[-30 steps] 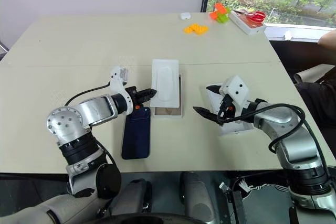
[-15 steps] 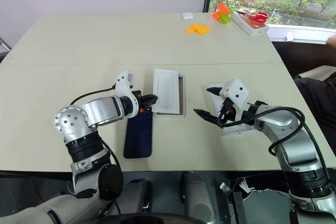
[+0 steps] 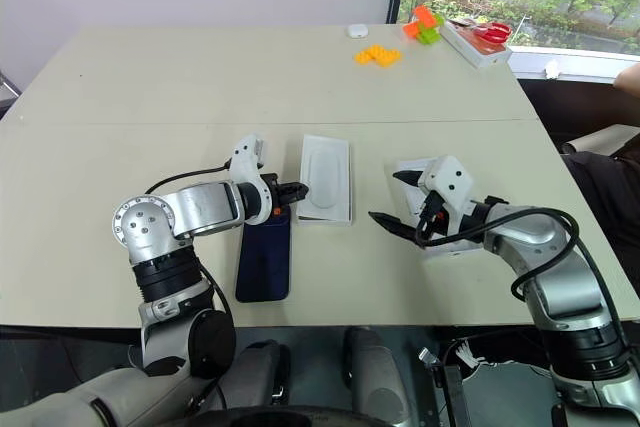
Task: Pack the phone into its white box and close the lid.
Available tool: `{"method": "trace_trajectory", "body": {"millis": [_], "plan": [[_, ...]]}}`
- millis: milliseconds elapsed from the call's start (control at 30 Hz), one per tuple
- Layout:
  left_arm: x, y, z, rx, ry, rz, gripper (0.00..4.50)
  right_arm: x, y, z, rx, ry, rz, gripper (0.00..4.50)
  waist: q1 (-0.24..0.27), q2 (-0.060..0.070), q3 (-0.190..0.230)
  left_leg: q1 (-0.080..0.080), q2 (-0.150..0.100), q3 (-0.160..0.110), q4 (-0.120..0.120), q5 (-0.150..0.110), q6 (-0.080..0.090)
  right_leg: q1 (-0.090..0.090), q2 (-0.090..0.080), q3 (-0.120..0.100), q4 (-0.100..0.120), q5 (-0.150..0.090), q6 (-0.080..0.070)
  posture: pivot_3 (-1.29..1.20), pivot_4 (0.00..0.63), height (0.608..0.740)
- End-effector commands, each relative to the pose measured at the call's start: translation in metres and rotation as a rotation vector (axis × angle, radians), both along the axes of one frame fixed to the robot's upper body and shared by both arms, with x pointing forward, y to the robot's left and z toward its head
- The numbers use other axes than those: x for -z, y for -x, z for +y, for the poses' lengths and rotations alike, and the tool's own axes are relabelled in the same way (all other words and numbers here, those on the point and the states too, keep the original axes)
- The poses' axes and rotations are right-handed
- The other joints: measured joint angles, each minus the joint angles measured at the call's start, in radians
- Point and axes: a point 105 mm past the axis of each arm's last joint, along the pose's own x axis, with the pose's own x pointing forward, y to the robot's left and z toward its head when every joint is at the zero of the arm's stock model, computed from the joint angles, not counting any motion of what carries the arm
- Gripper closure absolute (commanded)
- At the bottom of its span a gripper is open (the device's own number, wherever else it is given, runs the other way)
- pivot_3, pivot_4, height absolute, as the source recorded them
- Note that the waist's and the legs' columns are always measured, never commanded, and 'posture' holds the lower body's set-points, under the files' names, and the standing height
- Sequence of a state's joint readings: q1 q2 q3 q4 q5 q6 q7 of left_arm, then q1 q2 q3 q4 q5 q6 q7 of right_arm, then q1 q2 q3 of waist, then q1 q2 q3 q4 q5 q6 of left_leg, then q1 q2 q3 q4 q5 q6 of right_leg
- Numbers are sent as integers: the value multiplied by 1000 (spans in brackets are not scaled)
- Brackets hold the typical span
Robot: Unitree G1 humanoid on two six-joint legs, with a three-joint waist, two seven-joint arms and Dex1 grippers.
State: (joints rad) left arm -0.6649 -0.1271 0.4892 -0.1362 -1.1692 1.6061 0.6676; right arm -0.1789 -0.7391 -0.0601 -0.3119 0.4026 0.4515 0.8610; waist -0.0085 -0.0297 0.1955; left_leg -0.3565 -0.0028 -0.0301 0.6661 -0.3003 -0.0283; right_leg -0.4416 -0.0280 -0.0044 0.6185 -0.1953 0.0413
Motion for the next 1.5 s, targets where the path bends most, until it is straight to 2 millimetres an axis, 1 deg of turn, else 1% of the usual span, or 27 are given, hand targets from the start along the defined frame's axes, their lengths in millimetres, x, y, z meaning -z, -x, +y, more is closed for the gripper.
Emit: {"method": "trace_trajectory", "body": {"millis": [33,67,167,267,400,500,567,633,667,700,767,800,833,867,900,933,1000,1067,1100,1167,1233,1333,1433,1500], "plan": [[-11,1,-6,38,4,-42,3832,-10,2,4,-19,-6,-50,0,0,0,0,0,0,0,0,0,0,0,0,0,0,0,0,0,150,727],[-11,1,-5,38,4,-41,3561,-11,2,5,-20,-7,-51,0,0,0,0,0,0,0,0,0,0,0,0,0,0,0,0,0,150,727],[-11,1,-5,38,4,-40,2065,-11,2,5,-21,-7,-51,0,0,0,0,0,0,0,0,0,0,0,0,0,0,0,0,0,150,727],[-19,1,-1,33,32,-66,630,-11,2,6,-26,-8,-53,0,-1,0,0,0,0,0,0,0,0,0,0,0,0,0,0,0,150,727],[-34,-1,11,6,69,-126,630,-14,1,9,-32,-12,-62,0,-3,0,0,0,0,0,0,0,0,0,0,0,0,0,0,0,150,727],[-51,-5,32,-25,78,-198,630,-17,1,17,-53,-25,-68,0,-4,0,0,1,0,0,0,0,-1,0,0,0,1,0,0,0,150,727],[-64,-4,42,-25,107,-250,630,-19,2,25,-77,-49,-65,0,-4,0,0,1,0,-1,0,1,-2,0,0,0,1,0,0,0,150,727],[-75,-4,55,-42,103,-312,569,-18,0,30,-75,-45,-64,542,-3,0,0,1,0,-1,-1,2,-5,0,0,0,1,0,0,0,150,727],[-78,-4,62,-56,82,-338,569,-16,-1,33,-73,-39,-58,908,-2,0,0,1,0,-1,-1,3,-7,0,0,0,1,0,0,0,150,727],[-81,-5,76,-95,34,-381,569,-14,-1,38,-83,-28,-55,1300,-2,0,0,1,0,-1,-1,3,-9,0,0,0,1,0,0,0,150,727],[-90,-7,105,-199,-74,-504,569,-10,-3,48,-85,-13,-49,2385,-6,0,0,1,0,-1,-1,4,-16,0,-1,0,1,0,0,0,150,727],[-93,-7,120,-245,-134,-568,569,-8,-3,56,-101,7,-49,2790,-11,0,0,1,0,0,-2,5,-17,0,0,0,0,0,0,0,150,727],[-93,-6,128,-257,-184,-614,569,-8,-3,61,-113,28,-56,3325,-11,0,0,1,0,0,-2,5,-17,-1,0,1,0,0,-1,0,150,727],[-90,-4,133,-234,-229,-642,569,-8,-7,66,-97,51,-69,3870,-8,0,0,2,0,1,-3,5,-18,-1,0,1,1,0,-1,0,150,727],[-85,0,136,-193,-269,-667,569,-9,-15,68,-48,61,-80,4258,-8,0,0,1,0,0,-3,5,-17,-1,0,1,0,-2,-4,0,150,727],[-80,5,138,-139,-332,-706,569,-12,-25,71,5,67,-86,4453,-6,0,0,1,1,0,-3,5,-18,-2,0,1,0,-2,-5,0,150,727],[-67,16,136,-17,-416,-750,569,-11,-35,77,50,102,-63,4453,-7,0,0,1,1,1,-3,5,-17,-2,0,1,0,-2,-5,0,150,727],[-54,26,133,94,-455,-772,569,-10,-35,85,37,156,-45,4453,3,0,0,-1,1,0,-3,4,-17,-2,-1,1,-1,-2,-5,0,150,727],[-45,36,128,181,-471,-779,569,-14,-37,90,31,157,-39,4453,1,0,0,-2,1,-1,-3,4,-16,-2,-1,-1,-3,-2,-5,0,150,727],[-36,54,120,307,-470,-813,569,-11,-38,98,14,175,29,4453,-4,0,1,-3,1,0,-3,2,-12,-2,-1,0,-5,-2,-6,0,150,727],[-31,66,115,380,-429,-819,569,-4,-40,98,28,232,85,4453,-5,1,1,-3,2,1,-3,-1,-8,-3,-2,1,-5,0,-8,0,150,727],[-27,78,111,445,-385,-805,569,1,-43,94,52,284,117,4453,-2,1,1,-3,3,1,-3,-2,-6,-3,-2,0,-6,-1,-8,0,150,727],[-21,90,107,516,-374,-776,569,7,-38,95,22,310,195,4453,-5,1,1,-3,3,1,-2,-2,-5,-3,-2,0,-5,-3,-4,0,150,727],[-19,93,106,530,-372,-770,569,12,-34,95,4,339,230,4453,-7,1,1,-3,3,1,-2,-2,-5,-3,-1,0,-5,-3,-4,0,150,727]]}}
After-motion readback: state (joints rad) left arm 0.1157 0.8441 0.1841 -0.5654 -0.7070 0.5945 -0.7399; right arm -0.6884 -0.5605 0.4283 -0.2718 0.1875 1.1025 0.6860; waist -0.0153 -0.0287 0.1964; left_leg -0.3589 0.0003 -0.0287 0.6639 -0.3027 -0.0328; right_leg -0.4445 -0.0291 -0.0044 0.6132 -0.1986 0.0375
